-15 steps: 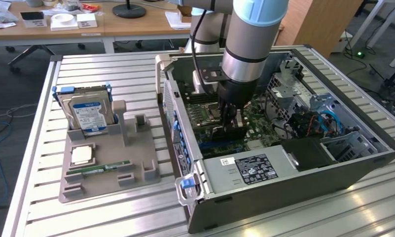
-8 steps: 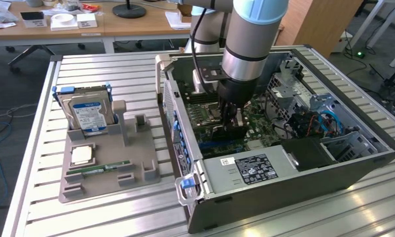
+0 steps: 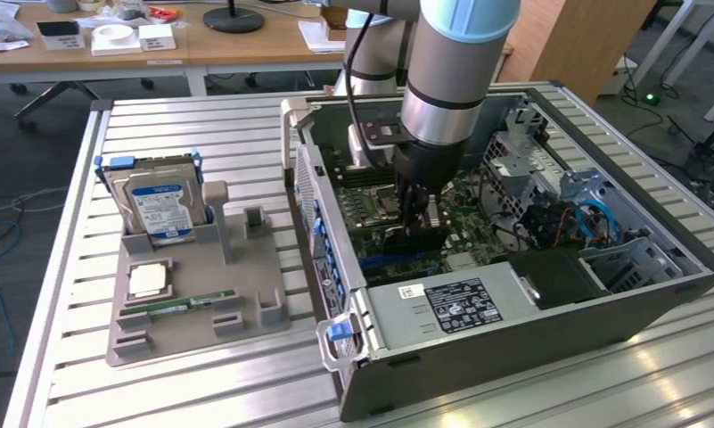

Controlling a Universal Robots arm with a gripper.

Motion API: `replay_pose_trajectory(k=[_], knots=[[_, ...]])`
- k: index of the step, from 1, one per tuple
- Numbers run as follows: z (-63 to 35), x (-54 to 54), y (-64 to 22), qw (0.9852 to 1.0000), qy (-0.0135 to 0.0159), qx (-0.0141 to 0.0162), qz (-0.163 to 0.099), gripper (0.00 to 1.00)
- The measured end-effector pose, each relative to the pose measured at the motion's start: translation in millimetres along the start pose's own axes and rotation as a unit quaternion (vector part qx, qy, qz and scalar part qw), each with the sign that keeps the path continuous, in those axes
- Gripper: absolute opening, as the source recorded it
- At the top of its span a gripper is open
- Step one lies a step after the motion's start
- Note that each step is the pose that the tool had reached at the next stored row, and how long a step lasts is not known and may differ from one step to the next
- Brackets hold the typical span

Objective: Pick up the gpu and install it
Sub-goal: 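Insert the gpu into the slot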

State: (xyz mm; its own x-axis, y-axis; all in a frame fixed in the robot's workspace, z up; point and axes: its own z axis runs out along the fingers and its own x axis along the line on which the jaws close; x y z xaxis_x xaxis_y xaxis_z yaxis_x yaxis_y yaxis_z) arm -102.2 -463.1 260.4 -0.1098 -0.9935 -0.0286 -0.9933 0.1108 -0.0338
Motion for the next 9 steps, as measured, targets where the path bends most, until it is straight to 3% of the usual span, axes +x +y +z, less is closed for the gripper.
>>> replay_pose_trajectory(k=[9], knots=[[0.0,0.0,0.0,1.0000,-0.0005,0.0007,-0.008,0.26]])
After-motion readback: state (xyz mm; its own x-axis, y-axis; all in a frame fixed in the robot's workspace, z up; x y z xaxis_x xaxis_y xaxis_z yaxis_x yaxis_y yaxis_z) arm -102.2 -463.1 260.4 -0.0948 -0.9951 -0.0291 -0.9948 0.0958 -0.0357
